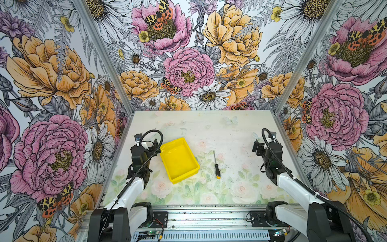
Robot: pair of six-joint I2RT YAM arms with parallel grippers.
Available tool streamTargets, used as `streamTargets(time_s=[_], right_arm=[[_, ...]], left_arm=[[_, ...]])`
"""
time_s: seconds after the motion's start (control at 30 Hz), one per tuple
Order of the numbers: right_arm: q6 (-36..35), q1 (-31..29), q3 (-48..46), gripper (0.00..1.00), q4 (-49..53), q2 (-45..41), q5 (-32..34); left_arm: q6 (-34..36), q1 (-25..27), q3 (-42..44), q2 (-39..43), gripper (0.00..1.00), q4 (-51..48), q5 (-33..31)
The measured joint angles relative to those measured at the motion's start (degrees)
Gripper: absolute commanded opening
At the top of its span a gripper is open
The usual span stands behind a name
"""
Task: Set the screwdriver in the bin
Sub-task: 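Reach the right gripper over the black-handled screwdriver and lower onto its handle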
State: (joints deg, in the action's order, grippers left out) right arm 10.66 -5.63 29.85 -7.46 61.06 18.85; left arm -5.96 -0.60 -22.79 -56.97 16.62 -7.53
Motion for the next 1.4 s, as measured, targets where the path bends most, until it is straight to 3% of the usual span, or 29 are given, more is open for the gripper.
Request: streamTargets(time_s=[0.27, 0.6, 1.07, 1.4], right_arm=[[11.67, -3.69, 13.7, 0.99, 26.8, -1.99, -2.27], [19.61, -10.4, 20.5, 1.0, 46.25, 3.93, -16.06], [22.49, -27.41, 22.99, 1.0, 53.55, 20.37, -21.18], [20.87, -33.57, 28.24, 0.99, 50.9, 29.7, -23.5]], left_arm=[[-7.37, 1.2, -5.44, 7.48, 0.99, -17.44, -1.4], [-17.33, 1.75, -6.6, 10.45, 0.99, -30.73, 2.51], [-21.18, 8.5, -6.64, 10.36, 0.99, -36.13, 2.71], [-20.92, 10.78, -6.64, 10.91, 0.99, -37.4, 2.6]])
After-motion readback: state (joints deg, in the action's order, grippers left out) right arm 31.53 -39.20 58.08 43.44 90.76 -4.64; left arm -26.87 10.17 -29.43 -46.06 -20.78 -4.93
